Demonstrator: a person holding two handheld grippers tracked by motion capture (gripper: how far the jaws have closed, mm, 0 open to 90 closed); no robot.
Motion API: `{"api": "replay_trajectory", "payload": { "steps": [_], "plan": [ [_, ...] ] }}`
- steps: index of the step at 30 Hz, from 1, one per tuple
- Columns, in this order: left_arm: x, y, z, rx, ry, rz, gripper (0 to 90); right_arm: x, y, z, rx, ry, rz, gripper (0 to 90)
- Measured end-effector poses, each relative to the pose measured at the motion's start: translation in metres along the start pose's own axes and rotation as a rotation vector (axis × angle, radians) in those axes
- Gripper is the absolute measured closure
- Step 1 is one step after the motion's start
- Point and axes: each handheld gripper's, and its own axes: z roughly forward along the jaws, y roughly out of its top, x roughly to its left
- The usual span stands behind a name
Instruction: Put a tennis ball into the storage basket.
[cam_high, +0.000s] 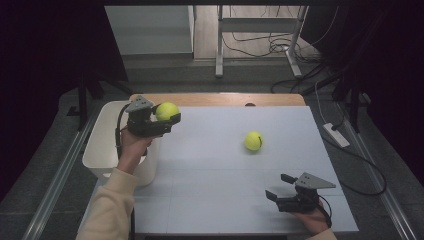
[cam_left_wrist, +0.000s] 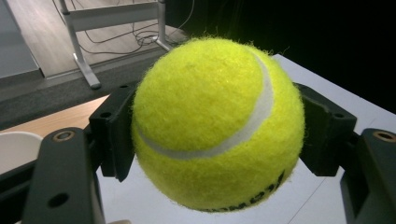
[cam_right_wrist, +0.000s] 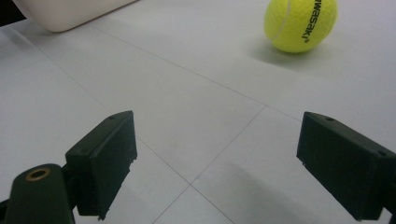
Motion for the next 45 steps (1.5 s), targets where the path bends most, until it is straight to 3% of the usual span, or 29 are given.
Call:
{"api": "replay_trajectory", "payload": {
  "steps": [32, 43, 45],
  "plan": [
    [0.026, -0.002, -0.01, 0.005, 0.081, -0.057, 26.2, 0.0, 0.001, -0.001, -0.01, -0.004, -0.004, 12.3],
    [0.041, -0.004, -0.016, 0.023, 0.152, -0.078, 26.3, 0.001, 0.0, 0.0, -0.007, -0.004, -0.001, 12.3],
    [0.045, -0.004, -0.018, 0.032, 0.183, -0.073, 26.3, 0.0, 0.0, 0.0, -0.008, -0.004, -0.001, 12.3]
  ]
}}
